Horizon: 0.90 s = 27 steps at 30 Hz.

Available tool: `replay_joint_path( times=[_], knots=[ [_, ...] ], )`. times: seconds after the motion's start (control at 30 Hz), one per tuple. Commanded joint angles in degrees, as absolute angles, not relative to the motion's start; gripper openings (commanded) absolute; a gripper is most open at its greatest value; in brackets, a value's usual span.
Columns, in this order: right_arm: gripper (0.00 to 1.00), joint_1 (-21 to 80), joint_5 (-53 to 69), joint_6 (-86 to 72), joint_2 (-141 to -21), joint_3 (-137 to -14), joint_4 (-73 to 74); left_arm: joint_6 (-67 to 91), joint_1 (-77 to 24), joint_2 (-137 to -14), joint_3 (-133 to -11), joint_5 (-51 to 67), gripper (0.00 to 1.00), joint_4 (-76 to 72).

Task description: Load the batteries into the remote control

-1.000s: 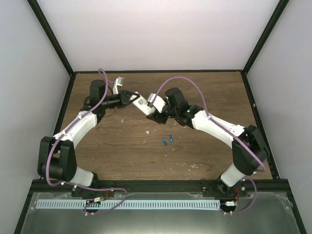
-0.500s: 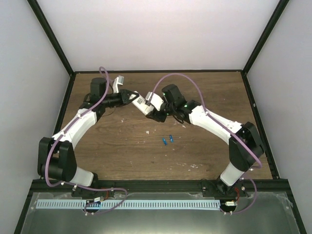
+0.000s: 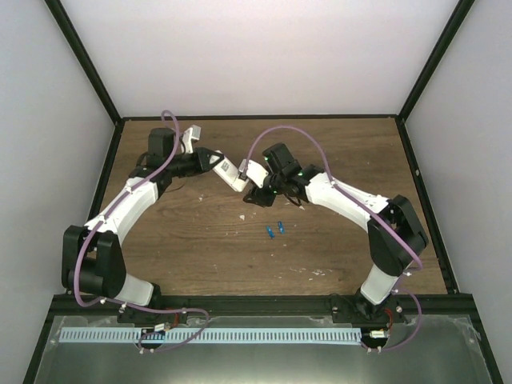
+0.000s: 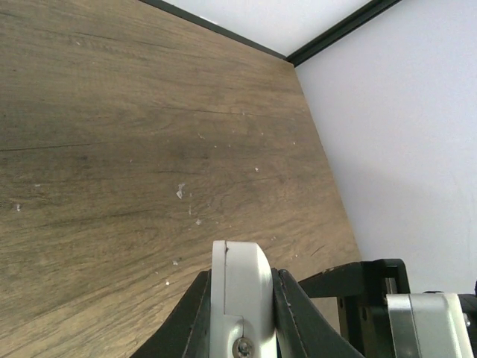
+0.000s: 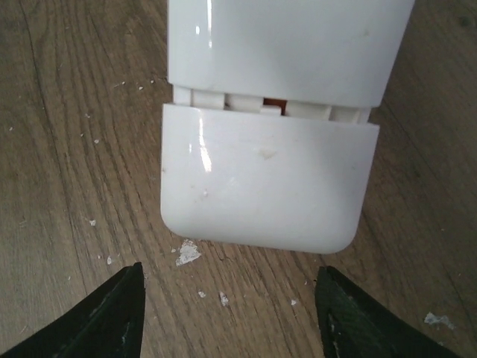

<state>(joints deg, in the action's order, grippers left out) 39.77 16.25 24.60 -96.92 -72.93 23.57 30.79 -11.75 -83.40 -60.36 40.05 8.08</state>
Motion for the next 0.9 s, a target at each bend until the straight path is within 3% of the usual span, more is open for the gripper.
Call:
replay_joint_path(
  times=[0.0, 0.13, 0.23, 0.87],
  knots=[
    [0.57, 39.64, 14.87, 24.15, -96.32, -71.97, 22.08, 29.7, -11.54, -82.75, -62.14, 40.47, 0.0, 7.41],
    [0.73, 39.63, 14.4, 23.64, -95.48, -71.48, 20.11, 29.73, -11.57, -82.93, -62.08, 41.34, 0.0, 7.05],
    [0.8, 39.63, 14.33, 23.73, -95.8, -72.1, 19.48, 29.56, -11.59, -83.06, -61.98, 42.11, 0.0, 6.86],
    [0.82, 39.66, 17.29, 24.95, -99.87, -78.21, 20.26, 29.94, -11.53, -83.24, -61.13, 43.15, 0.0, 6.04]
  ],
)
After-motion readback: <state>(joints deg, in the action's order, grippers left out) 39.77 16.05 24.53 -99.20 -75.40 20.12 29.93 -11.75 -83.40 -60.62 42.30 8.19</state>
